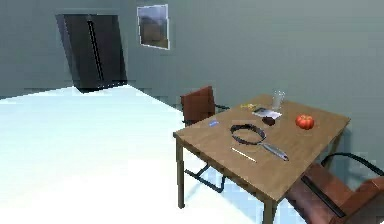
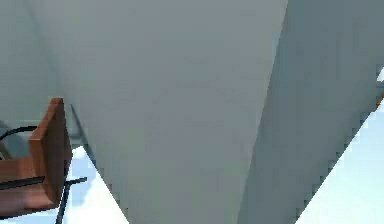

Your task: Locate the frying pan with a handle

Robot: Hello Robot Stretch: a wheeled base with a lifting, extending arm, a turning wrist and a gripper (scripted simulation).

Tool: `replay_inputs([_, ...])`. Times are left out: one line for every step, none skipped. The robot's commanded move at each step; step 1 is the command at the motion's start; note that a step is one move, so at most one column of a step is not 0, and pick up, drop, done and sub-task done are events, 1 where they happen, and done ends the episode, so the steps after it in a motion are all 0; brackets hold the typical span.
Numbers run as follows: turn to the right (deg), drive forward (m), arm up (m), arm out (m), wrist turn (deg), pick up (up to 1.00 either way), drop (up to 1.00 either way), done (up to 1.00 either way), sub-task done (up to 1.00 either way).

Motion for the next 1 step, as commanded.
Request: replay_inputs([27.0, 0.0, 0.0, 0.0, 0.0, 0.0, 0.0, 0.0, 0.0])
